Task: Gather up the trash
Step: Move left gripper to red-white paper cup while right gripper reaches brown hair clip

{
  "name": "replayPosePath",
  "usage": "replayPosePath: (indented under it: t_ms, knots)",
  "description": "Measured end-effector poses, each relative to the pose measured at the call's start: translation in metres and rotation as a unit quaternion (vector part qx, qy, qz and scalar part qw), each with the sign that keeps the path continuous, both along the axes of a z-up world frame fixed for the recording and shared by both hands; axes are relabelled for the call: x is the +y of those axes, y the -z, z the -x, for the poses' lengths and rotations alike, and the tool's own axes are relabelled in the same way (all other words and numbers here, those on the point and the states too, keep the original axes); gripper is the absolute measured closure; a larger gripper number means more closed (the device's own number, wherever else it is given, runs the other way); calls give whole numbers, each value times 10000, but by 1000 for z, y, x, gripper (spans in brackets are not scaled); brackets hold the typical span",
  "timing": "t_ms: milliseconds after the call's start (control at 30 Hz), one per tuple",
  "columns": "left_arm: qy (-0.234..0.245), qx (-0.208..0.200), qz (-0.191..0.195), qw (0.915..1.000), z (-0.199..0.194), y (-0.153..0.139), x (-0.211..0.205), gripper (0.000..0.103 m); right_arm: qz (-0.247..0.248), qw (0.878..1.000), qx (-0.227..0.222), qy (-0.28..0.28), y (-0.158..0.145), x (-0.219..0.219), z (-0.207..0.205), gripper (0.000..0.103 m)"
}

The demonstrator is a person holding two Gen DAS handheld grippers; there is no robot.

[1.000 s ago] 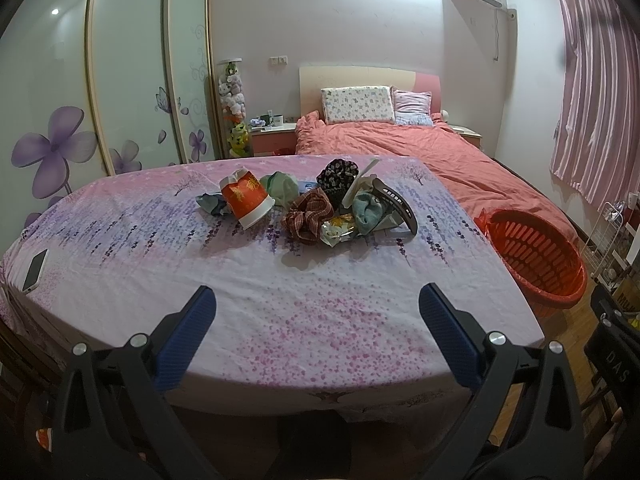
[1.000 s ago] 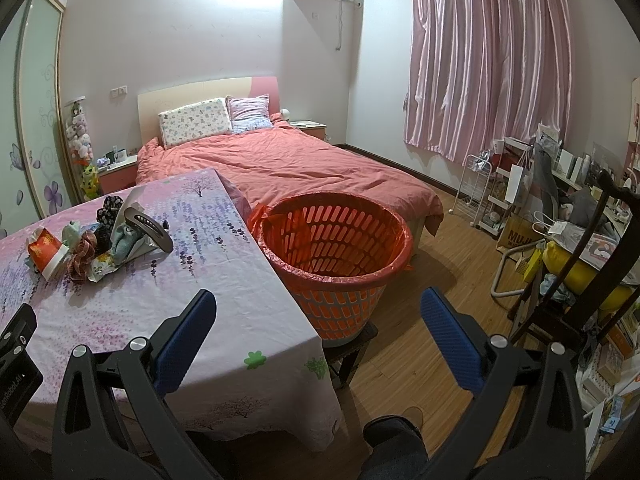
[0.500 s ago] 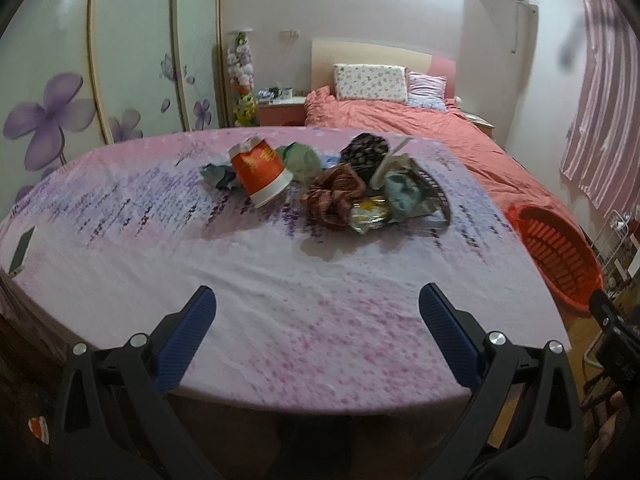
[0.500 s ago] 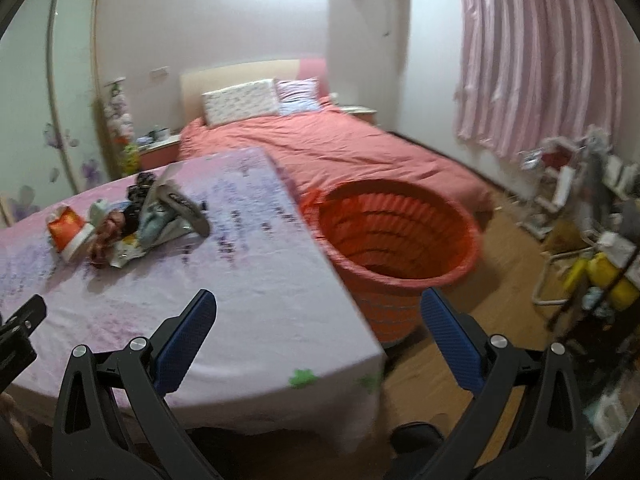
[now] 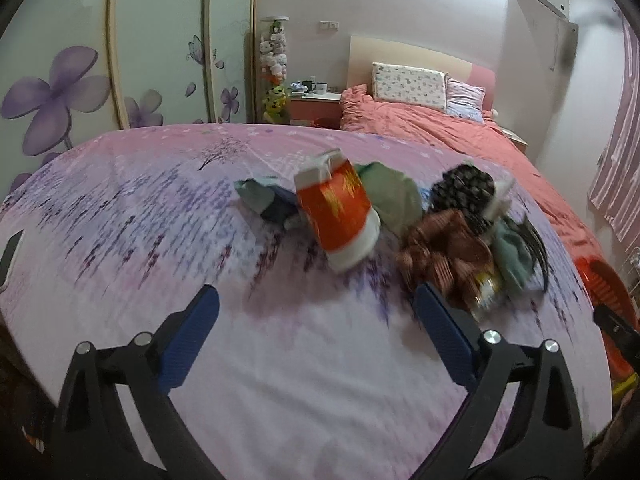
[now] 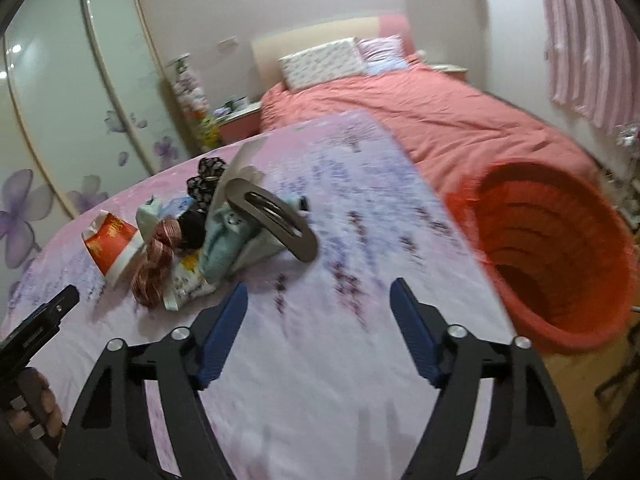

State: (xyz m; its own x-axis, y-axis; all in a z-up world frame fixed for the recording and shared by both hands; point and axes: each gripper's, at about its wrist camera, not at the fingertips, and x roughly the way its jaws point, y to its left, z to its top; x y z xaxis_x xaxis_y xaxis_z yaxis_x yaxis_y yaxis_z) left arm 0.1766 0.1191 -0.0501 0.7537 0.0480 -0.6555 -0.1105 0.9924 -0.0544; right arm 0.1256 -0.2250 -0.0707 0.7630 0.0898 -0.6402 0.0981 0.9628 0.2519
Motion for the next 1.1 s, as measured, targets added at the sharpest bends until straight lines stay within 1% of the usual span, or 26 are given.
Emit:
replayPosePath:
  t_ms: [133,200,333,500,533,567,633,700,733,933,1100]
  knots:
    - [68,10,-35,10000,-28,5,2,19,30,9997,80,-222,7,10,-36,42]
    - [93,62,-58,9999,-39,10,1,24,22,9994,100,-328,10,13,-48,43]
    - [167,246,40,9996,-62,21,-1,28,88,9985,171,-509,17,19,-71,43]
    - [195,349,117,9991,-80,29,1,34,92,9972,291,-676,25,20,-87,48]
    - [212,339,140,9991,-82,29,1,35,75,9970,293,-706,25,20,-89,50]
    - [232,324,141,9991,-85,29,1,38,47,9969,298,-728,25,19,-89,52]
    - [322,301,158,9989,-88,28,1,44,-25,9966,319,-757,24,19,-90,62]
    - [420,251,201,9986,-90,27,0,54,-122,9962,357,-789,25,16,-90,70]
    - [459,233,202,9985,-91,26,0,56,-147,9960,366,-802,25,15,-88,73]
    - [457,193,226,9985,-97,25,-1,56,-184,9956,350,-847,28,19,-83,83]
    - [463,186,173,9986,-102,23,-3,58,-175,9958,280,-857,25,24,-82,88]
